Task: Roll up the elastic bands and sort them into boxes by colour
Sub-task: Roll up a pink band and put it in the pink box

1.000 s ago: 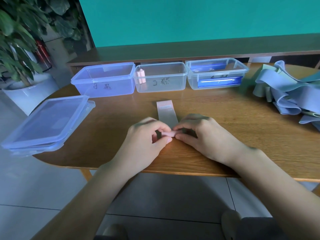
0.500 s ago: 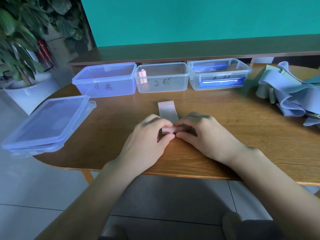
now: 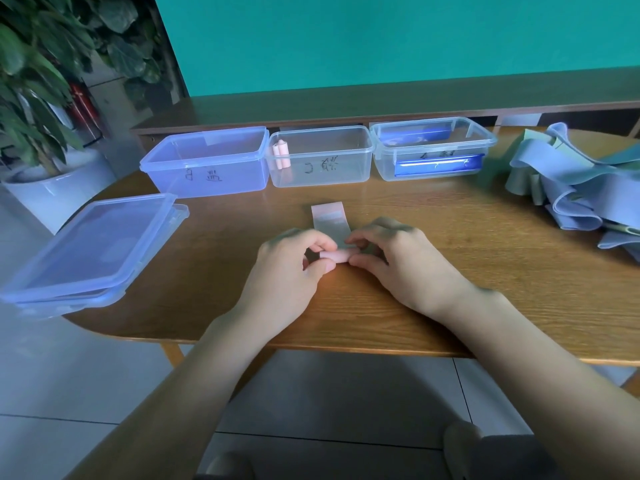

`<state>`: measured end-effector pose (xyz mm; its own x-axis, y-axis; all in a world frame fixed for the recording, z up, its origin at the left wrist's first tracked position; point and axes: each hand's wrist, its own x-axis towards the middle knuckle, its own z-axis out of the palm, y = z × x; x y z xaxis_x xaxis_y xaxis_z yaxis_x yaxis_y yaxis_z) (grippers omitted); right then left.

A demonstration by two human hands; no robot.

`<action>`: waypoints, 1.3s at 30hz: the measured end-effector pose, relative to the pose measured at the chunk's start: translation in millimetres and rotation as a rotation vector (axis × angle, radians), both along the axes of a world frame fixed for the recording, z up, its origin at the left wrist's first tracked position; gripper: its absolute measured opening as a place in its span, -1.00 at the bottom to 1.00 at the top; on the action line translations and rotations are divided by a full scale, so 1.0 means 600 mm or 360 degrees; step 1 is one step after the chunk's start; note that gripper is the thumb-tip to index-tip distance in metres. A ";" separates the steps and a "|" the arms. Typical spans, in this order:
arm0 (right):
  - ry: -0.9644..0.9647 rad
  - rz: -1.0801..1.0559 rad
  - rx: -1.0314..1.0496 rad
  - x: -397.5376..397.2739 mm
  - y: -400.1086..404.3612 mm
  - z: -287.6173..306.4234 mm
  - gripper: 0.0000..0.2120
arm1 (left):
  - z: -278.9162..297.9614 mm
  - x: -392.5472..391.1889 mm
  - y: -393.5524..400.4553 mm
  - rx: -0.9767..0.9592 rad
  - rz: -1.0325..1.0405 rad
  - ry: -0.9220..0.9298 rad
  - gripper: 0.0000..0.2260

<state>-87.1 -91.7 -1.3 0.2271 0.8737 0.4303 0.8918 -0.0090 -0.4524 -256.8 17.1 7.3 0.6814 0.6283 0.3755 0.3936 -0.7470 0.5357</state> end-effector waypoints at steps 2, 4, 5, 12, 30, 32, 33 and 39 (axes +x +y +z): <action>0.0036 0.0009 -0.0006 -0.001 -0.006 0.004 -0.84 | 0.001 -0.004 -0.004 -0.0017 -0.0004 -0.0018 -0.86; 0.0063 0.0043 -0.0032 -0.003 -0.016 0.006 -0.88 | 0.002 -0.011 -0.010 -0.0036 -0.0005 -0.0012 -0.86; 0.0080 0.0068 -0.0041 -0.004 -0.022 0.007 -0.90 | 0.002 -0.016 -0.014 -0.0048 -0.0008 -0.0002 -0.85; 0.0198 0.0238 -0.0149 -0.018 -0.061 0.016 -0.93 | 0.002 -0.051 -0.043 -0.0040 -0.0099 0.0004 -0.92; 0.0017 0.0216 -0.0004 -0.008 -0.026 0.005 -0.82 | -0.005 -0.033 -0.024 0.0202 -0.0046 -0.0063 -0.86; -0.0010 0.0221 -0.0011 -0.005 -0.021 0.005 -0.82 | -0.004 -0.034 -0.024 0.0146 -0.0082 -0.0066 -0.87; -0.0018 0.0222 -0.0016 -0.003 -0.020 0.005 -0.82 | -0.004 -0.033 -0.023 0.0127 -0.0086 -0.0048 -0.86; -0.0028 0.0158 -0.0022 0.000 -0.018 0.007 -0.77 | -0.004 -0.022 -0.012 0.0135 -0.0044 0.0057 -0.84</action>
<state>-87.1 -102.2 2.7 0.1316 0.8975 0.4209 0.8963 0.0736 -0.4373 -270.0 9.7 4.9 0.7118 0.5762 0.4018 0.3900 -0.7999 0.4562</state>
